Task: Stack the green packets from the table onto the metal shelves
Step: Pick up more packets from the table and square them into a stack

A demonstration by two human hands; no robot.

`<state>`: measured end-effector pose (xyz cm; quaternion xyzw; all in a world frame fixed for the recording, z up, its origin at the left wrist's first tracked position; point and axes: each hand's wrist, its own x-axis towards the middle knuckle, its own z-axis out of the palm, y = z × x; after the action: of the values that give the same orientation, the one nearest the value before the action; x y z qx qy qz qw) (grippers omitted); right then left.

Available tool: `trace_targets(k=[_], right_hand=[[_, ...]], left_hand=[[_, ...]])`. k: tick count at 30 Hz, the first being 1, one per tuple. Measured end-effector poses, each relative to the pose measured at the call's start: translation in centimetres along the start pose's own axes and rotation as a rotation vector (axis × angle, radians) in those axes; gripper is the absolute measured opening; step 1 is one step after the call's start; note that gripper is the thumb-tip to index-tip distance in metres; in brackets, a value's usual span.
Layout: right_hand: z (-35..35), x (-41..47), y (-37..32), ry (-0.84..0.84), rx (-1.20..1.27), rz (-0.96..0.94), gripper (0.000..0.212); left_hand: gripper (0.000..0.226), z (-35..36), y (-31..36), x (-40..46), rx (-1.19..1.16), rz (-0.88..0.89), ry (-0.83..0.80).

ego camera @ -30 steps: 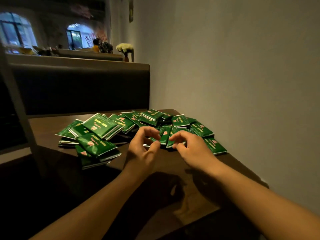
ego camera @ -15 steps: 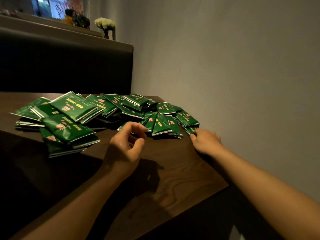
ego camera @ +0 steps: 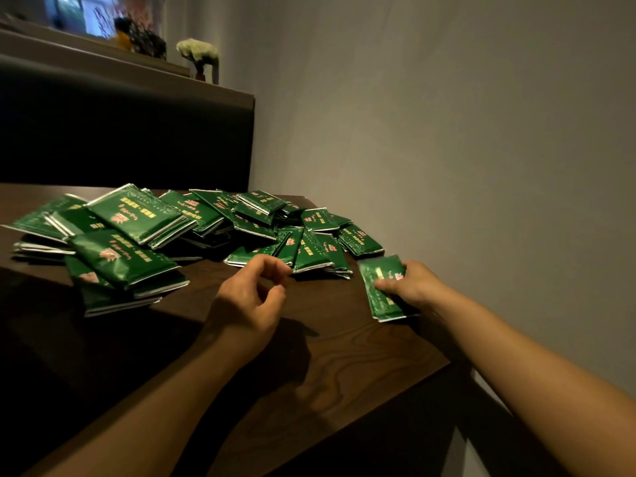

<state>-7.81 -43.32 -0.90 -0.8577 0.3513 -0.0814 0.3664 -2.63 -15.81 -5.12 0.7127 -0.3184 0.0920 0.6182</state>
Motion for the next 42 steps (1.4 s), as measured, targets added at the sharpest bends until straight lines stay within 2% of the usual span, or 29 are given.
trace_targets(k=[2, 4, 7, 10, 12, 14, 16, 19, 21, 23, 25, 30, 35, 42], right_hand=[[0.5, -1.2, -0.8, -0.007, 0.341, -0.078, 0.031], [1.2, -2.9, -2.2, -0.073, 0.498, -0.165, 0.03], [2.8, -5.4, -4.6, -0.242, 0.545, -0.298, 0.032], [5.0, -6.8, -6.6, -0.394, 0.527, -0.379, 0.032], [6.4, -7.2, -7.7, -0.475, 0.488, -0.426, 0.033], [7.2, -7.0, -8.7, -0.523, 0.489, -0.449, 0.032], [7.4, -5.9, -9.4, -0.454, 0.47, -0.464, 0.026], [7.3, -2.0, -9.4, -0.091, 0.289, -0.52, 0.024], [7.1, 1.3, -8.9, 0.167, 0.108, -0.548, 0.026], [6.4, 5.1, -7.8, 0.323, -0.155, -0.537, 0.031], [5.8, 8.2, -6.9, 0.324, -0.39, -0.483, 0.036], [5.8, 11.5, -5.5, 0.107, -0.746, -0.375, 0.043], [5.4, 11.3, -5.0, 0.081, -0.802, -0.286, 0.047], [3.6, 6.3, -2.6, 0.115, -0.772, -0.321, 0.038]], left_hand=[[0.015, 0.1, -0.1, 0.1, -0.001, -0.032, 0.033], [0.016, 0.3, -0.1, 0.2, -0.027, -0.11, 0.052], [0.026, 0.7, -0.2, 0.3, -0.187, -0.275, 0.039], [0.046, 0.9, -0.1, 0.5, -0.42, -0.398, 0.013], [0.04, 0.9, -0.1, 0.7, -0.426, -0.385, 0.039], [0.02, 0.6, -0.2, 1.0, -0.345, -0.363, 0.138], [0.009, 0.5, -0.7, 1.4, -0.313, -0.368, 0.228], [0.013, 0.1, -0.5, 1.7, -0.404, -0.393, 0.305], [0.016, -0.1, -0.6, 1.8, -0.344, -0.346, 0.348], [0.018, -0.1, -0.9, 2.0, -0.271, -0.302, 0.364], [0.02, -0.1, -1.1, 2.1, -0.227, -0.293, 0.371], [0.019, 0.1, -1.1, 2.0, -0.22, -0.302, 0.359], [0.021, -0.1, -1.1, 2.1, -0.21, -0.311, 0.357], [0.02, -0.1, -0.6, 1.8, -0.245, -0.301, 0.309]])
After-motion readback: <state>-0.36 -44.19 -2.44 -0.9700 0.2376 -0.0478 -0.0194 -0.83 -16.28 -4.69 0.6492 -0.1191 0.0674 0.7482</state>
